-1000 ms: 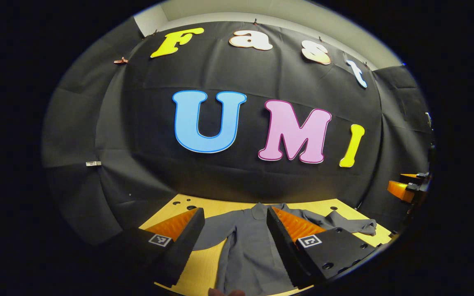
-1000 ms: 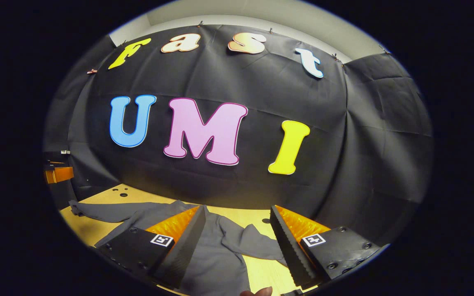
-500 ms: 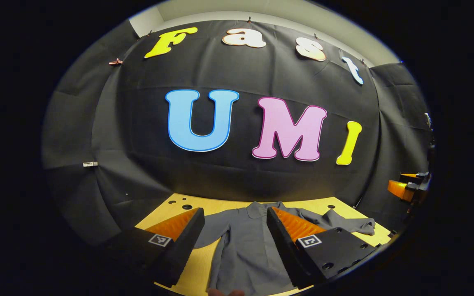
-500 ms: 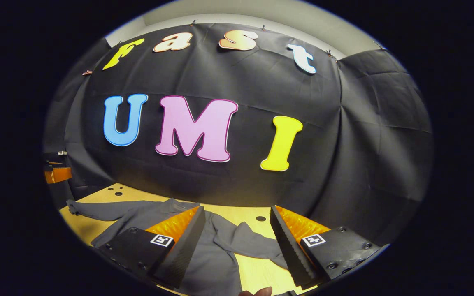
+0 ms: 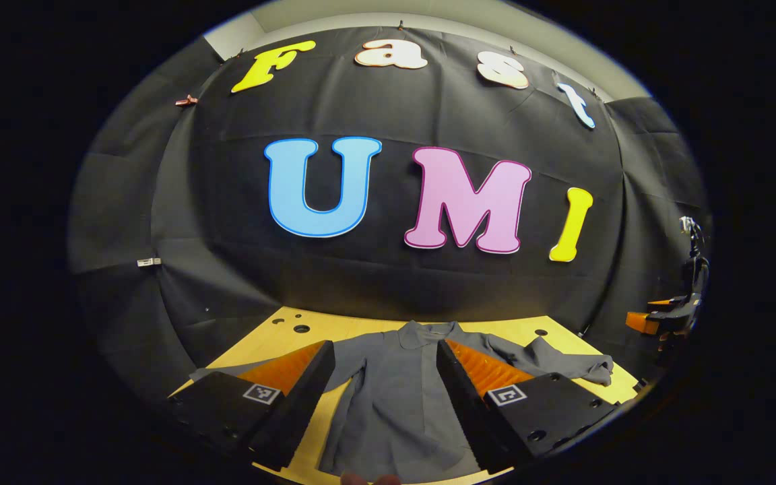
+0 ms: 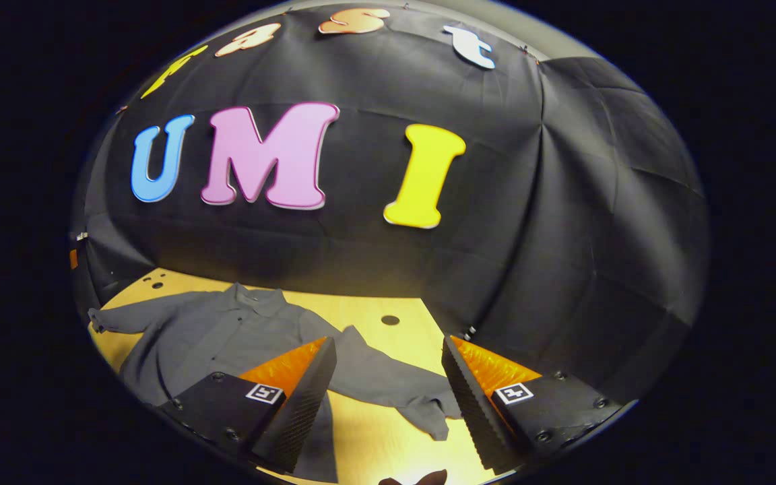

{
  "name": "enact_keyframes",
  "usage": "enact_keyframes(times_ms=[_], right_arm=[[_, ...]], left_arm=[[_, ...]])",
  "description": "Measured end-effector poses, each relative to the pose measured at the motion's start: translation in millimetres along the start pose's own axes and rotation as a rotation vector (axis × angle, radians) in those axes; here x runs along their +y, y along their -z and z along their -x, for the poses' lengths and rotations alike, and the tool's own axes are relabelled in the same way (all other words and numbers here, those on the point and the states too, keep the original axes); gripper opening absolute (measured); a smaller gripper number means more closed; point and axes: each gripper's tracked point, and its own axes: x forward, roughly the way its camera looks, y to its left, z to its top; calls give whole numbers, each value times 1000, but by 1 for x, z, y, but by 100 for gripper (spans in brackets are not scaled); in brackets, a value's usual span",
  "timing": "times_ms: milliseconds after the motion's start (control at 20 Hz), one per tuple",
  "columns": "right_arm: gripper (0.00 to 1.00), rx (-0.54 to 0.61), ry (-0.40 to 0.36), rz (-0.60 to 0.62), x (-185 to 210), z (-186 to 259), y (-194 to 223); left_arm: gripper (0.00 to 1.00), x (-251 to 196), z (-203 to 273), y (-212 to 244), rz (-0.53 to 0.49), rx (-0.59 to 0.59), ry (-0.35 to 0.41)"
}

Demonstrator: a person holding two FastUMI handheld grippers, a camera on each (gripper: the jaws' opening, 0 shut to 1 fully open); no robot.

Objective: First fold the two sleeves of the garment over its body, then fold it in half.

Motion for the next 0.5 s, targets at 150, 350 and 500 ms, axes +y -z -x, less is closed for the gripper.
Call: enact_keyframes(times_ms=[150,350,500], right_arm=[[98,88,22,-15,-32,-35,39],[98,205,25,1,-63,-77,97],[98,287,16,-13,-75,-100,135]], left_arm=[[95,-10,2,1,22,9,-26],[96,-22,7,4,33,21,-74],[95,-32,11,8,15,33,-99]])
